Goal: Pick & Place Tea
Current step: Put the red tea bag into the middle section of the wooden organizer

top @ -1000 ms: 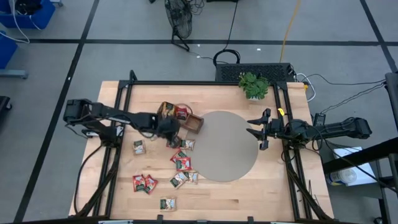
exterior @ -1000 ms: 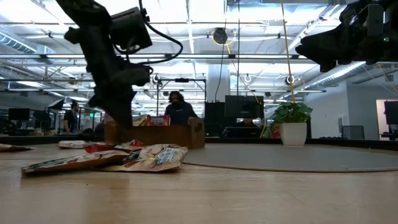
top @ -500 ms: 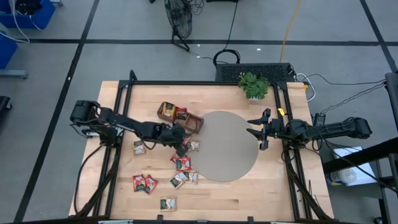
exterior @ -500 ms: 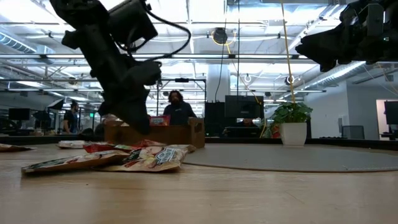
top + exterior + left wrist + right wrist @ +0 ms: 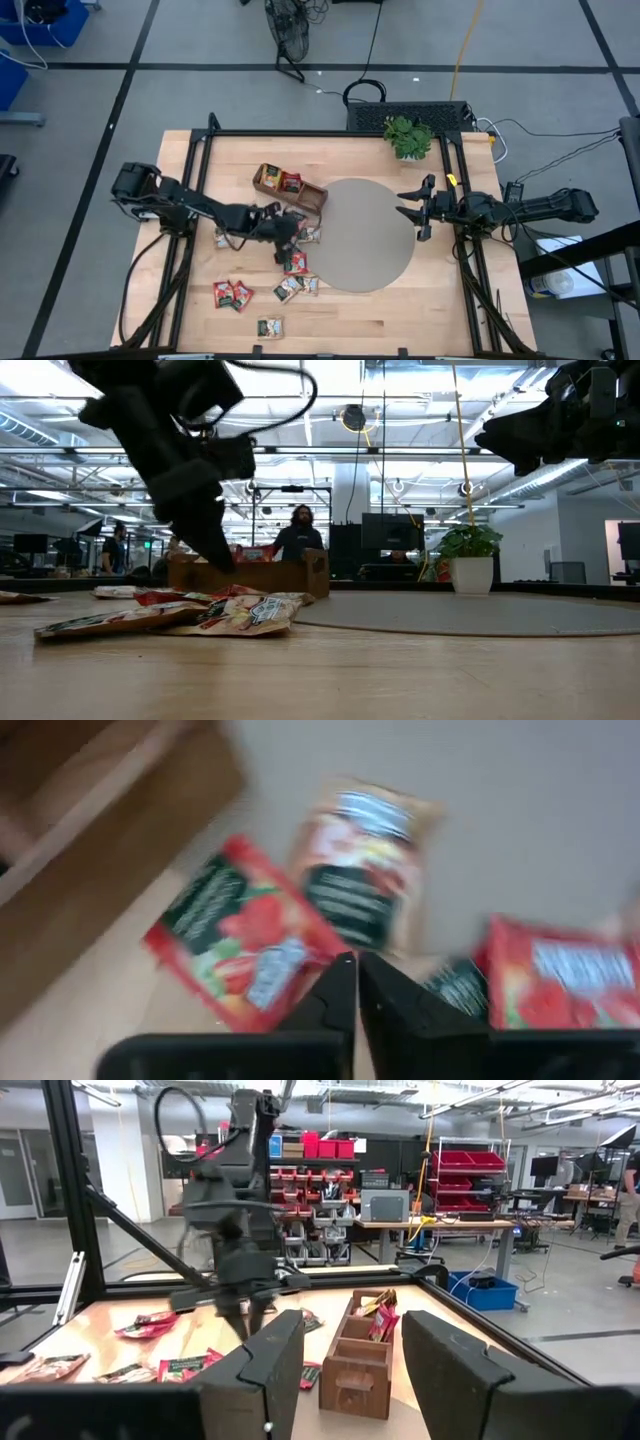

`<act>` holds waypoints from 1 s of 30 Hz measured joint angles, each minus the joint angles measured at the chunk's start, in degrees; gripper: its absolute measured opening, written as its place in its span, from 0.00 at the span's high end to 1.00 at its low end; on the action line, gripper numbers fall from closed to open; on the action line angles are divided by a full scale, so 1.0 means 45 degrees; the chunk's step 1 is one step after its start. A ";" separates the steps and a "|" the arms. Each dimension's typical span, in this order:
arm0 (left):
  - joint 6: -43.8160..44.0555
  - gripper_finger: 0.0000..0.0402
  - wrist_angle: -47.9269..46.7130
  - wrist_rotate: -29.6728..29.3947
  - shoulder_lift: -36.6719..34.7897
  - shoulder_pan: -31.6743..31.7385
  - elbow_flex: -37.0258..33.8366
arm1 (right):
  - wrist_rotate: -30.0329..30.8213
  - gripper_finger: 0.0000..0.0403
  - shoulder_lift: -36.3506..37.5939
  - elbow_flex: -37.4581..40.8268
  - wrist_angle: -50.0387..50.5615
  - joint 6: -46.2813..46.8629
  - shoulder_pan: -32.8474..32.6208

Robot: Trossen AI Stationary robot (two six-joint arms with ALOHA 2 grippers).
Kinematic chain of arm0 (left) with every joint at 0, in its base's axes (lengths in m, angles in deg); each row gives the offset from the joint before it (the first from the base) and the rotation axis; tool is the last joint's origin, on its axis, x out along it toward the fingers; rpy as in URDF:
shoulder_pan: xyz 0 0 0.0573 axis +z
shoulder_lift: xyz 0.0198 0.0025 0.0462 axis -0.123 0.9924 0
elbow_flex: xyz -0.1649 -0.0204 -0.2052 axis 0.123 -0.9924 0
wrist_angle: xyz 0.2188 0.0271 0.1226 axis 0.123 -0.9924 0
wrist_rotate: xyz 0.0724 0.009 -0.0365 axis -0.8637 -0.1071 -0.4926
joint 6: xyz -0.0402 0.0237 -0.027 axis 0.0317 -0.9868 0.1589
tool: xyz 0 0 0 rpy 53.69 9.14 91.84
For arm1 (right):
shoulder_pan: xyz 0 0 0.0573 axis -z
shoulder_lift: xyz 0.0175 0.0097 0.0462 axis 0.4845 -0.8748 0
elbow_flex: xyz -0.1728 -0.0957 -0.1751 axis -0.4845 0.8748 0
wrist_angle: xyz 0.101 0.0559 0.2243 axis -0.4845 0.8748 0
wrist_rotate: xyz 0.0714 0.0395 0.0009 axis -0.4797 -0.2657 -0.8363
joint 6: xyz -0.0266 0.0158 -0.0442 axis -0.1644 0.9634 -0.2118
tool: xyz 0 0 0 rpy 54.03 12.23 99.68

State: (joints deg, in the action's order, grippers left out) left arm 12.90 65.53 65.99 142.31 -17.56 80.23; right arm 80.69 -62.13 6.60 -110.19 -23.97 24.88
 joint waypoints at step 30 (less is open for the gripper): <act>-0.2274 0.58 0.0105 -0.2032 0.2127 0.0296 0.0058 | 0.0000 0.61 -0.0033 -0.0001 -0.0012 0.0000 -0.0002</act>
State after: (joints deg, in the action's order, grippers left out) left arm 2.67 66.01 56.85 151.88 -16.22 80.49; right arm 80.69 -62.28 6.60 -110.25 -23.97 24.87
